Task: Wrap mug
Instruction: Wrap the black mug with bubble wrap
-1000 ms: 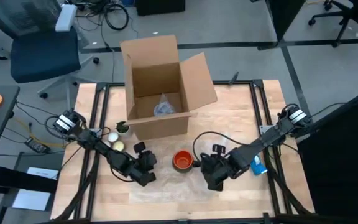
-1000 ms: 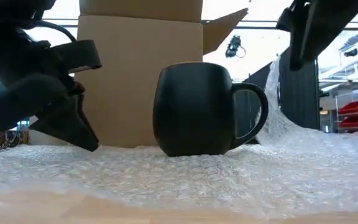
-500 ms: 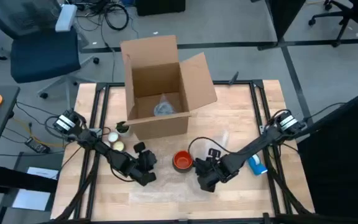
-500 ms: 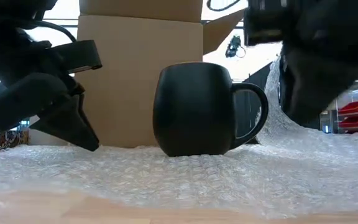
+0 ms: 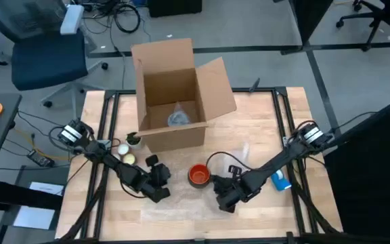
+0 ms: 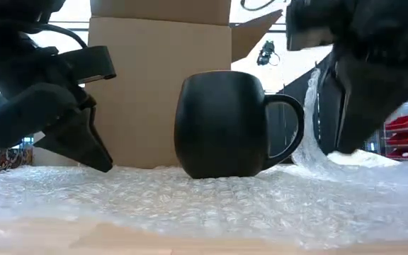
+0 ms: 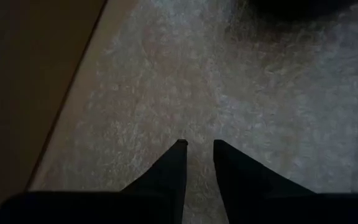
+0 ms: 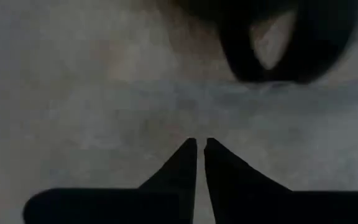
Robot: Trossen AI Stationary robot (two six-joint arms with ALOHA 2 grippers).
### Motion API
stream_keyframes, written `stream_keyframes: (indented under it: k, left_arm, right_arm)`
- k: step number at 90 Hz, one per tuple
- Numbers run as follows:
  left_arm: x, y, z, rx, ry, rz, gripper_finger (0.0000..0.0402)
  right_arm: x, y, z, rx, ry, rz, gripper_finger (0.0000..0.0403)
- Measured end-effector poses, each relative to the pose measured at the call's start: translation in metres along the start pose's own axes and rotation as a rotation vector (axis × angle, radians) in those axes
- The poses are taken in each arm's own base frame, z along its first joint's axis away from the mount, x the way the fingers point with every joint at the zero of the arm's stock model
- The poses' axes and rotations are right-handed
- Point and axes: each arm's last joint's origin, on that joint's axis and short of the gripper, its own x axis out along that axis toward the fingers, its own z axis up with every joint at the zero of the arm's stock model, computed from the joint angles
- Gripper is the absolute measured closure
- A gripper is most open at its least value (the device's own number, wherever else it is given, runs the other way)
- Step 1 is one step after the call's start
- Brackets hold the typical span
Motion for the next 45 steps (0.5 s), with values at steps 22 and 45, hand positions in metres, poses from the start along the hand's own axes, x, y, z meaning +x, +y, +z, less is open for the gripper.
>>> stream_keyframes:
  k: [22,45]
  left_arm:
    - [0.000,0.000,0.000,0.000,0.000,0.000,0.0337]
    - [0.000,0.000,0.000,0.000,0.000,0.000,0.0337]
  right_arm:
    - [-0.028,-0.003,0.000,0.025,-0.126,-0.032,0.0401]
    - [-0.058,-0.007,0.005,0.039,-0.131,0.099,0.0369]
